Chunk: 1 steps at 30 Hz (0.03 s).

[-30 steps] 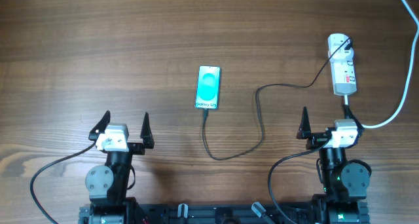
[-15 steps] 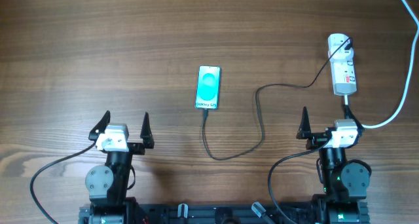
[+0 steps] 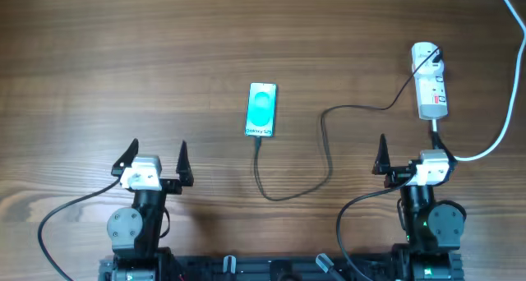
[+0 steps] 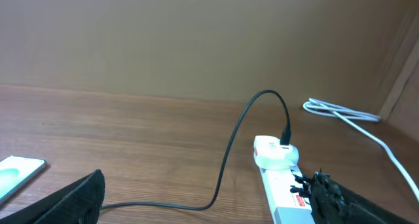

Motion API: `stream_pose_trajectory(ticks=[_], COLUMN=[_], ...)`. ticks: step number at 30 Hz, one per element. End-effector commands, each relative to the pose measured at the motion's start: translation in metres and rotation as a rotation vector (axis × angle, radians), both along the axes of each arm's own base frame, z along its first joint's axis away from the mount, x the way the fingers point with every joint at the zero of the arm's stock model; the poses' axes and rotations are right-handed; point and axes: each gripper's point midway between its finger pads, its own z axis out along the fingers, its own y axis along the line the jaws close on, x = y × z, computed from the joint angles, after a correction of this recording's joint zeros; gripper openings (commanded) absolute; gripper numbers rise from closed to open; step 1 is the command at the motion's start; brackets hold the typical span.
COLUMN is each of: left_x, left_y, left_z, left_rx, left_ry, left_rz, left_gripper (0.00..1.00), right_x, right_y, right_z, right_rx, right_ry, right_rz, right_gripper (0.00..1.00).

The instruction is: Plug charger to phone and switch on socket

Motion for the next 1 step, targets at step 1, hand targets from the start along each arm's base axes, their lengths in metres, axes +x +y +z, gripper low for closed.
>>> stream_pose_trajectory(ticks=[1], left_x=[-0.0004], left_y=[0.0016], left_z=[-0.0011], left_rx=[0.013], left_ry=[0.0], left_rz=[0.011], left_gripper=[1.0], right_x=[-0.0007], right_y=[-0.0017], right_z=[0.003], right_rx=[0.013], right_ry=[-0.014], right_rz=[-0.012], right_gripper=[1.0])
